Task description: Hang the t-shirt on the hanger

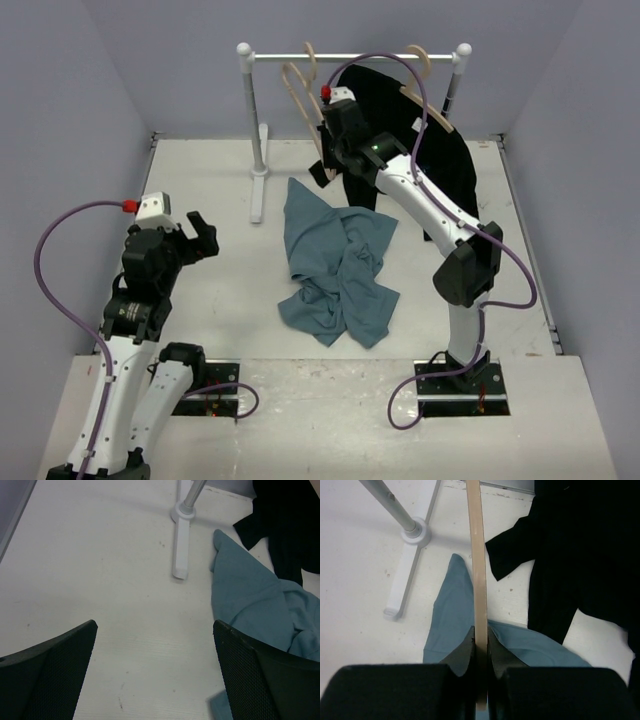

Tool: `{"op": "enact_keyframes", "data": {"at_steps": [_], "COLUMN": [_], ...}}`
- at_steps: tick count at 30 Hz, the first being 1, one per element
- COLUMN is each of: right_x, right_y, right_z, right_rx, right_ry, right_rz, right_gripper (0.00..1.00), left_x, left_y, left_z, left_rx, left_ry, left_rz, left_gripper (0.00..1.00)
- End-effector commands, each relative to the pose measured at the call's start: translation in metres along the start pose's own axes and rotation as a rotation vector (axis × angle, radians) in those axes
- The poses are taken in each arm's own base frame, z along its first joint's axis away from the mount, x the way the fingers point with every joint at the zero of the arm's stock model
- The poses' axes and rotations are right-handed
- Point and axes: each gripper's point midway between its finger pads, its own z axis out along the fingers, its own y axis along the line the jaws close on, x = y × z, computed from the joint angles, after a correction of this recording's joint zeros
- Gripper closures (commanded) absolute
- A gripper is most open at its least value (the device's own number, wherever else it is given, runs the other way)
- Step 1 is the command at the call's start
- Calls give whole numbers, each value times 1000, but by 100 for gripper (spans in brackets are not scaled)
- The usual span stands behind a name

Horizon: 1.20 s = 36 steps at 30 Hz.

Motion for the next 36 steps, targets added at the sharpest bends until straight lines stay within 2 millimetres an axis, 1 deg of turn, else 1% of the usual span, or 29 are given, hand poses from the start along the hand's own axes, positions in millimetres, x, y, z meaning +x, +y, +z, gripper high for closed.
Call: {"op": "enact_keyframes", "data": {"at_steps": [1, 3, 6, 7, 9, 10, 11, 12, 13, 15, 17, 18, 19, 20, 21, 22, 23, 24, 25, 27, 28, 31, 33, 36], "right_x": [-57, -73, -83, -83, -70, -66, -64, -54, -39, -19, 12, 21, 30, 42, 52, 71, 86, 81, 91, 106, 107, 114, 117, 120], "right_y": [-2, -5, -9, -11, -14, -16, -19, -23, -28, -37, -51, -55, -59, -65, -70, -79, -86, -91, -100, -110, -115, -123, -128, -129], "right_z": [-42, -64, -86, -93, -96, -98, -104, -106, -104, -107, -121, -125, -131, -142, -150, -157, -165, -181, -194, -206, -218, -231, -237, -240], "right_rx": [-18, -30, -37, -44, -47, -46, -44, -34, -18, 0, 12, 17, 19, 20, 25, 41, 53, 51, 61, 70, 69, 84, 93, 90], "right_ry": [-170, -218, -251, -255, -230, -222, -222, -203, -167, -129, -88, -79, -73, -68, -66, -49, -44, -86, -108, -118, -139, -139, -145, -145], "right_rz": [63, 77, 82, 81, 66, 61, 59, 56, 51, 55, 64, 75, 84, 97, 107, 117, 131, 158, 185, 201, 209, 200, 195, 188], "right_gripper": [100, 100, 100, 100, 100, 100, 100, 100, 100, 100, 100, 100, 100, 100, 100, 100, 100, 100, 100, 100, 100, 100, 100, 100], "left_x": [-2, 3, 7, 10, 14, 16, 20, 25, 28, 38, 62, 67, 75, 83, 93, 105, 116, 118, 134, 160, 168, 190, 197, 198], "left_y": [-11, -14, -21, -23, -30, -34, -40, -51, -63, -82, -111, -125, -128, -150, -160, -170, -180, -189, -199, -203, -205, -195, -187, -183], "left_z": [10, 16, 22, 24, 28, 29, 32, 33, 33, 36, 40, 36, 39, 34, 32, 34, 35, 32, 32, 38, 36, 43, 46, 47], "left_rx": [51, 66, 94, 105, 131, 144, 165, 187, 207, 214, 215, 222, 215, 251, 273, 293, 316, 345, 371, 352, 342, 271, 229, 208], "left_ry": [-1, 38, 76, 93, 120, 129, 149, 170, 186, 213, 271, 271, 292, 296, 316, 340, 358, 365, 400, 454, 465, 510, 519, 513], "left_rz": [8, 21, 25, 20, 3, -6, -10, -7, -1, 20, 79, 104, 112, 152, 185, 217, 242, 257, 308, 384, 419, 457, 458, 442], "left_gripper": [0, 0, 0, 0, 0, 0, 0, 0, 0, 0, 0, 0, 0, 0, 0, 0, 0, 0, 0, 1, 3, 16, 25, 36]}}
